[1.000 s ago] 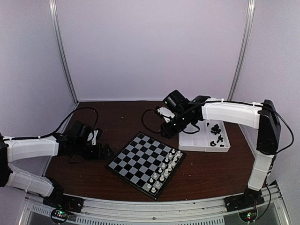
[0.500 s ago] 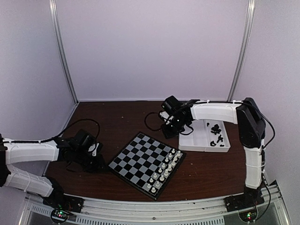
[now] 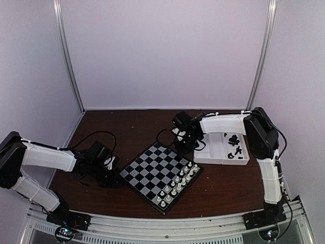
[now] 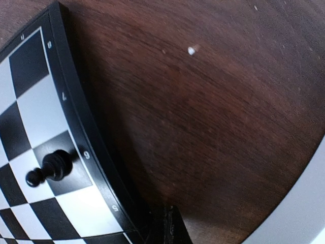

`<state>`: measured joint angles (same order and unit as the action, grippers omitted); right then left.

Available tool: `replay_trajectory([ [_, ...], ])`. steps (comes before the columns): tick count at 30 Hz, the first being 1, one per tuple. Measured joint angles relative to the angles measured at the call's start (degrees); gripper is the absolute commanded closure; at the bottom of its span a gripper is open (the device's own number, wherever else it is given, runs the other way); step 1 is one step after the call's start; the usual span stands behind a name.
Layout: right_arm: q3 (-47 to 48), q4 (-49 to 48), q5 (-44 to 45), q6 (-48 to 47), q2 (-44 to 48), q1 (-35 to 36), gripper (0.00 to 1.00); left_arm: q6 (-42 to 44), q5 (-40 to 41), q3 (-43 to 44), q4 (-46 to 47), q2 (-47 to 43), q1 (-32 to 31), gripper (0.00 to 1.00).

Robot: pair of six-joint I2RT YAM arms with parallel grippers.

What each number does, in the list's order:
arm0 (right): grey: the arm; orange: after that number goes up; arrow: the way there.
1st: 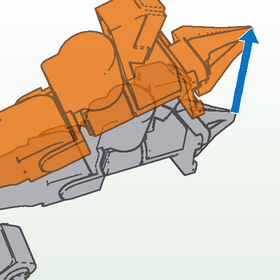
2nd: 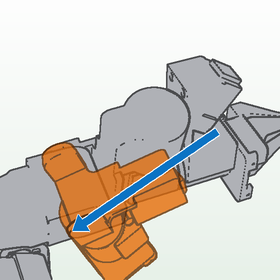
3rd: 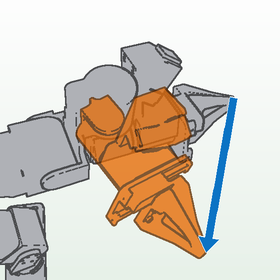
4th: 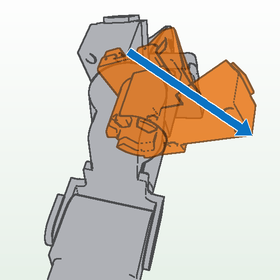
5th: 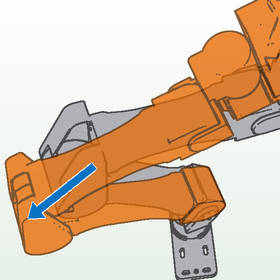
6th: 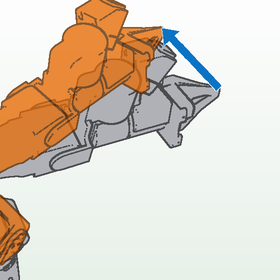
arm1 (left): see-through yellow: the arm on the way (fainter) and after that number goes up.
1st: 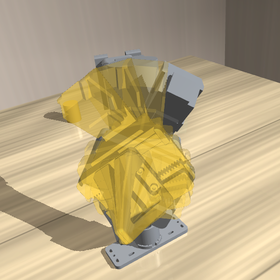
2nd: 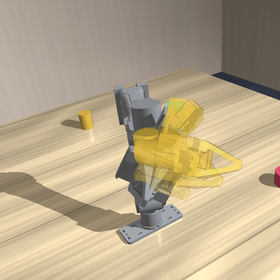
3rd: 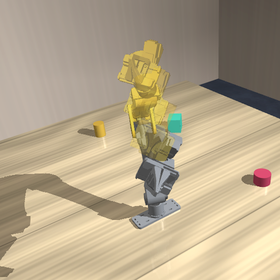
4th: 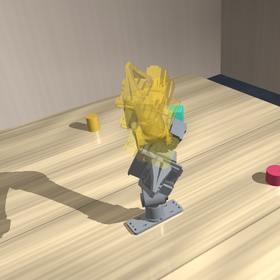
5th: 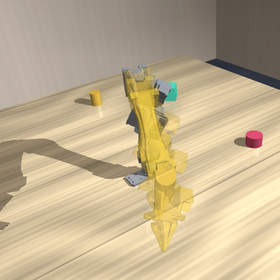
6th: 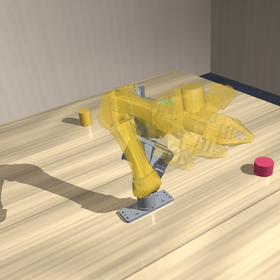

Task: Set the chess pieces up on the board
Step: Adjust the chessboard at the center of the board, then pick up the chess piece from the chessboard.

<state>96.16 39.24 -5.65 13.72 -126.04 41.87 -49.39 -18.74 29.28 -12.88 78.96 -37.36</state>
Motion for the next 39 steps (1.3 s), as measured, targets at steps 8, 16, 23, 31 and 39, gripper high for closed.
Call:
replay_trajectory([
  [8,-9.2,0.4,-0.2,0.8,7.2,-0.5,1.00,2.3,0.2,2.0,1.9,2.8,-0.1,1.00],
  [16,-10.1,1.2,2.3,1.6,11.4,-0.3,1.00,12.4,8.7,11.3,-9.4,-5.9,-0.2,0.79],
  [23,-14.7,-1.1,3.4,2.1,22.0,-0.3,1.00,19.6,10.8,26.7,-10.2,1.6,-0.2,0.61],
  [31,-24.2,-6.7,8.2,3.4,37.0,-0.3,0.92,24.5,9.0,39.7,-9.1,18.5,-0.4,0.48],
  [39,-39.3,-14.1,15.9,5.2,52.2,-0.3,0.72,31.8,9.6,56.9,-11.0,31.5,-3.8,0.48],
])
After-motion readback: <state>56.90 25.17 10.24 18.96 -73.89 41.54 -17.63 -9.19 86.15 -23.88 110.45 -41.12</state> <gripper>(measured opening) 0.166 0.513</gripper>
